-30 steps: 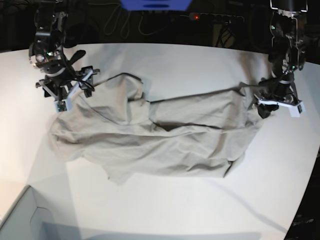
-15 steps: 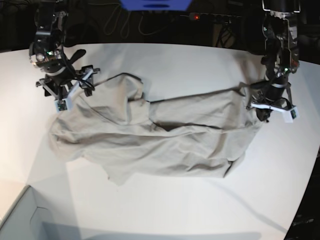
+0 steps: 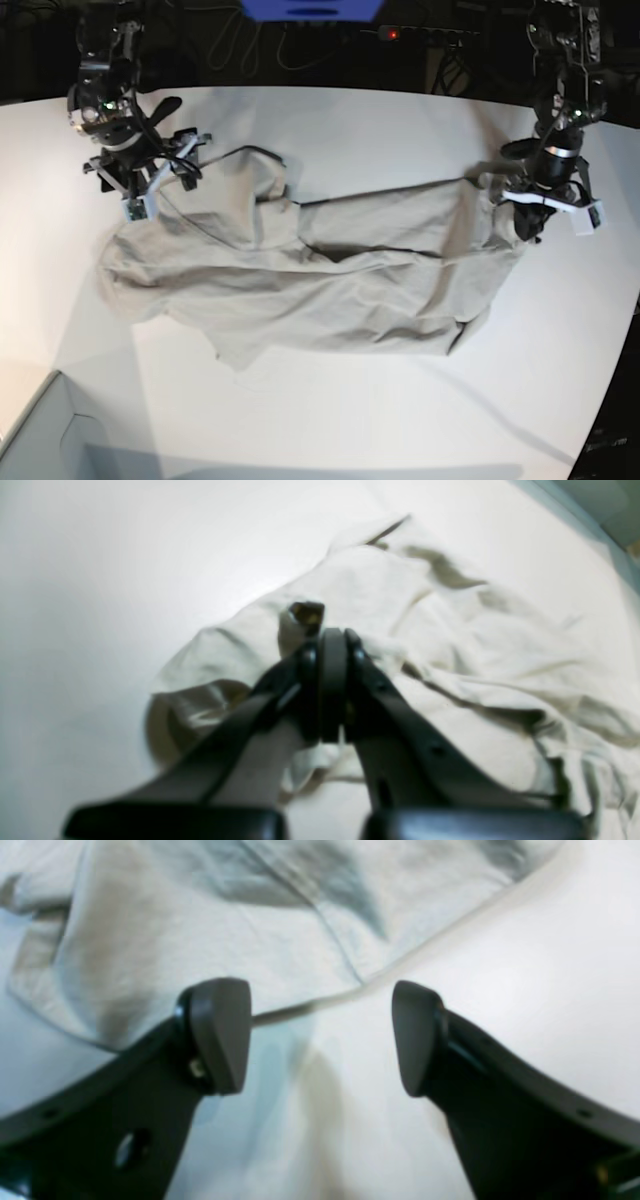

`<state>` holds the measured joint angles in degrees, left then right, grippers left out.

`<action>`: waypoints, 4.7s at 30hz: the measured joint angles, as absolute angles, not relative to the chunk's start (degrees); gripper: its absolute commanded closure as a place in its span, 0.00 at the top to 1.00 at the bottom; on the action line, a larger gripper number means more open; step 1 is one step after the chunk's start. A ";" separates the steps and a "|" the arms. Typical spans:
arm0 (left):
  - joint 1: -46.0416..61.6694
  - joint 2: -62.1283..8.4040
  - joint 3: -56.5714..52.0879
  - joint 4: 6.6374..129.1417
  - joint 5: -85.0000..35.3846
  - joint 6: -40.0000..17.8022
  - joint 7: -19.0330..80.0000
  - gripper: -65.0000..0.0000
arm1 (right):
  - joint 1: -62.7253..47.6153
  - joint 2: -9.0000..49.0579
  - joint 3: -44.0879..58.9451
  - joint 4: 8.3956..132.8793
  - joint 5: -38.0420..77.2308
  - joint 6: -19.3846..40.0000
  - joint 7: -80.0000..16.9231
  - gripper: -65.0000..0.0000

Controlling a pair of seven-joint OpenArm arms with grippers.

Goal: Layout the t-shirt on the table in an organized manner, then fold the t-shirt properly

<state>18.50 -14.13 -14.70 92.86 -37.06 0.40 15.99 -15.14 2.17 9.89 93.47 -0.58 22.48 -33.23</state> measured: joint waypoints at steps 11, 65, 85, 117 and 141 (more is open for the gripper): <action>19.35 -14.04 -18.68 92.58 -37.10 0.25 16.01 0.00 | -7.68 3.03 8.10 81.73 -0.19 22.74 -32.82 0.68; 18.72 -14.11 -21.23 89.23 -37.10 0.01 15.79 0.00 | -13.06 10.26 13.98 85.14 -0.19 23.99 -28.42 0.47; 18.81 -14.11 -21.21 88.60 -37.10 -0.01 15.73 0.00 | -12.73 9.37 13.76 80.40 0.93 23.97 -26.39 0.36; -18.96 -18.09 -9.93 85.62 -36.77 -0.25 16.38 0.00 | 14.92 12.38 13.82 90.21 -0.40 26.48 -28.99 0.00; -59.33 -18.74 3.99 62.98 -37.30 -0.01 16.40 0.00 | 60.93 20.95 6.37 67.33 -0.78 26.55 -29.36 0.00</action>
